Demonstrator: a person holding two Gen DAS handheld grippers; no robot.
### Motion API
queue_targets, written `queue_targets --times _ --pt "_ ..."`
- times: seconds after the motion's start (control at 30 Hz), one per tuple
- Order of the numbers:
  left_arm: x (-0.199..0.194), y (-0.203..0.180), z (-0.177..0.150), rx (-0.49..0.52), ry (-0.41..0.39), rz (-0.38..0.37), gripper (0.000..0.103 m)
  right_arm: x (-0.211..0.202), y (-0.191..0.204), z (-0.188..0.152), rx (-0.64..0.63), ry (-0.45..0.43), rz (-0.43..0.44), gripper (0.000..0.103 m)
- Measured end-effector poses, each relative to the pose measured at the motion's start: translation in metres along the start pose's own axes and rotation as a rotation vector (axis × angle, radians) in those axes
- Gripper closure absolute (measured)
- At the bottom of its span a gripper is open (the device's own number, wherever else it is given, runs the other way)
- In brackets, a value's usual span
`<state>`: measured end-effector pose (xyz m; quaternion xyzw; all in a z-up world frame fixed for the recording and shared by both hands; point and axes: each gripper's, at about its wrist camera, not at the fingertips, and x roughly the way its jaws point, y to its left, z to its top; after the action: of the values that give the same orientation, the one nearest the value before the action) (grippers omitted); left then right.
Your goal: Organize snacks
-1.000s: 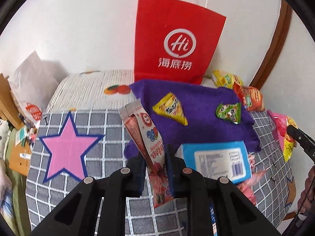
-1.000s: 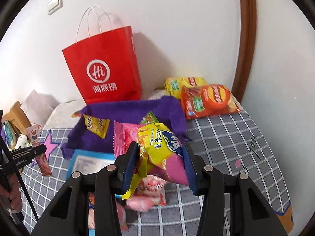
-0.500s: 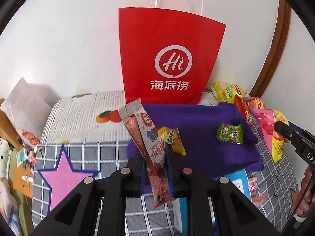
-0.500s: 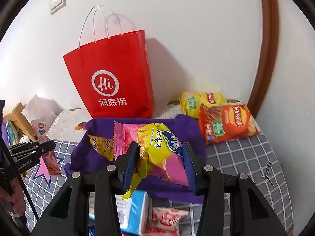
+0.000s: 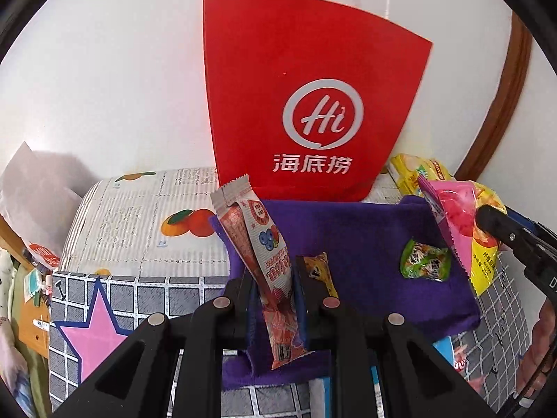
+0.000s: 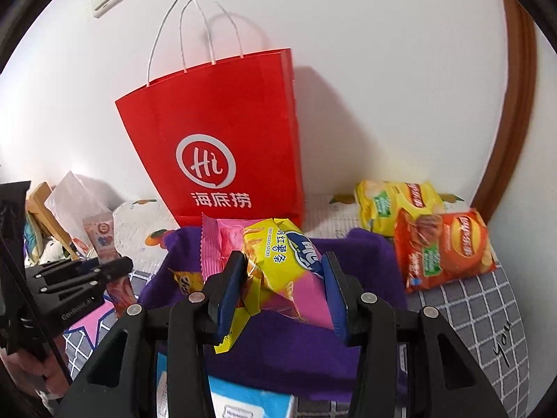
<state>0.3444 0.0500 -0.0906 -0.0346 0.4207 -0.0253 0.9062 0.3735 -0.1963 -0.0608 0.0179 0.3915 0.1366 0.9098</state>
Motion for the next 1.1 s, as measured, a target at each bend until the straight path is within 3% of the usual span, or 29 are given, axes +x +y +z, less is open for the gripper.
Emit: queue_targets --times 0.47,1.1 --pt "0.026 0.013 0.0 -0.03 0.025 -0.017 0.085 0.038 0.002 0.004 0.009 0.027 0.04 0.058" --pt "0.045 0.011 -0.01 -0.041 0.075 -0.024 0.085 0.058 -0.02 -0.007 0.038 0.09 0.028 0.058"
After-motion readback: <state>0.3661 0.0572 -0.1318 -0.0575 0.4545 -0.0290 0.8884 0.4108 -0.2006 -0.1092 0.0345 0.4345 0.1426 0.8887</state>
